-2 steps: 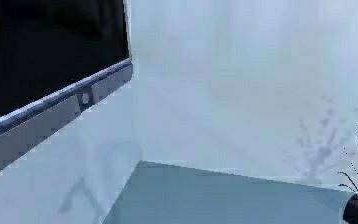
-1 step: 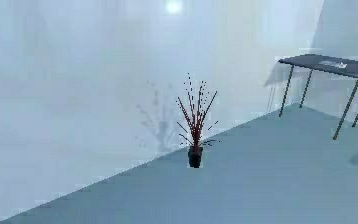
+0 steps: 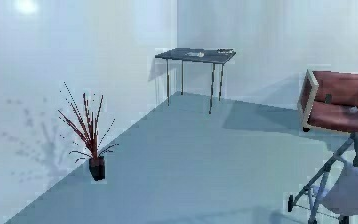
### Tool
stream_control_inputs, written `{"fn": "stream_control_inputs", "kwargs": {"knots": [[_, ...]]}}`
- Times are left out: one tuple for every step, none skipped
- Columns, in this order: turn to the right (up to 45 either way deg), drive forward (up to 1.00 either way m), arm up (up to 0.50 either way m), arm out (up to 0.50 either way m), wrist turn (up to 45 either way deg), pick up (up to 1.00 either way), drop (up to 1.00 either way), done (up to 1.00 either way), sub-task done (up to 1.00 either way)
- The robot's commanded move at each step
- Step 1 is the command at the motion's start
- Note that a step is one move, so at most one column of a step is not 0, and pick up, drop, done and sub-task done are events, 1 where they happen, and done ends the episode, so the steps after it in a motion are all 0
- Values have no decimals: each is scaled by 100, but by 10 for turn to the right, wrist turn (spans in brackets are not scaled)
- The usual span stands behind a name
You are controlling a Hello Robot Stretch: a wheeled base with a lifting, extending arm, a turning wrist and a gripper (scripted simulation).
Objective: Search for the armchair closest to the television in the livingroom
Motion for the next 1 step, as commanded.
{"fn": "stream_control_inputs", "kwargs": {"knots": [[0, 80, 0, 0, 0, 0, 0, 0, 0]]}}
